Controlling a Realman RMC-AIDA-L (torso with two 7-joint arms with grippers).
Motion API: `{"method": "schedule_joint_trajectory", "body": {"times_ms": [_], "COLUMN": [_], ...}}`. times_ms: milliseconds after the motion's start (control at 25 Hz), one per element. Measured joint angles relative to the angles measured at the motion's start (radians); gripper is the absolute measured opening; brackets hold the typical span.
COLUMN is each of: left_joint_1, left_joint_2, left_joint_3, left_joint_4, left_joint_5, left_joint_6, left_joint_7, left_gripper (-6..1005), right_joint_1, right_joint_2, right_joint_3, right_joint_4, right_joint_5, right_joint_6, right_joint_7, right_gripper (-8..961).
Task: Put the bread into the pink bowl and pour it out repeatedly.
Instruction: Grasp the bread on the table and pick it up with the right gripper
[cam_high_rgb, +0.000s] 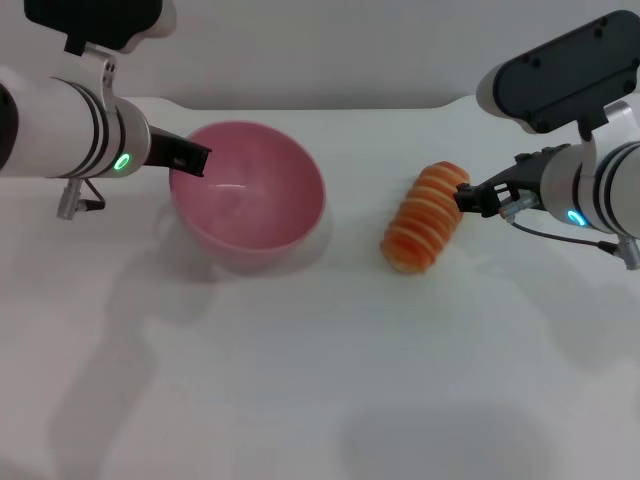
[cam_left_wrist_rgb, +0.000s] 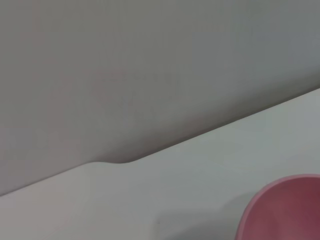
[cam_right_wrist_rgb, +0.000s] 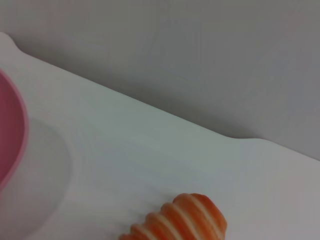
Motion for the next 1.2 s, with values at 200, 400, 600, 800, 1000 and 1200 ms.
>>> {"method": "schedule_joint_trajectory", "body": {"times_ms": [200, 400, 600, 800, 1000, 1200], "left_joint_1": [0.004, 0.005, 0.004, 0.001, -0.001, -0.001], "left_joint_2": [-0.001, -0.001, -0.001, 0.000, 0.001, 0.000], "left_joint_3": [0.000, 0.004, 0.013, 0.014, 0.015, 0.015], "left_joint_4": [-0.001, -0.001, 0.002, 0.001, 0.000, 0.000], "left_joint_5": [-0.001, -0.002, 0.000, 0.000, 0.000, -0.002], "left_joint_6": [0.000, 0.004, 0.004, 0.005, 0.005, 0.005], "left_joint_7": [0.000, 0.000, 0.000, 0.000, 0.003, 0.010], "left_gripper": [41, 41, 41, 41, 41, 41], "right_joint_1": [-0.005, 0.021, 0.061, 0.102, 0.149, 0.184], "right_joint_2": [0.000, 0.002, 0.001, 0.002, 0.001, 0.001], "right_joint_3": [0.015, 0.058, 0.075, 0.075, 0.068, 0.069], "right_joint_4": [0.024, 0.089, 0.167, 0.252, 0.352, 0.416], "right_joint_5": [0.003, 0.044, 0.104, 0.152, 0.202, 0.243], "right_joint_6": [-0.050, -0.112, -0.165, -0.200, -0.254, -0.289], "right_joint_7": [0.001, 0.009, 0.005, 0.002, -0.009, -0.028], "right_gripper": [767, 762, 757, 751, 746, 741]}}
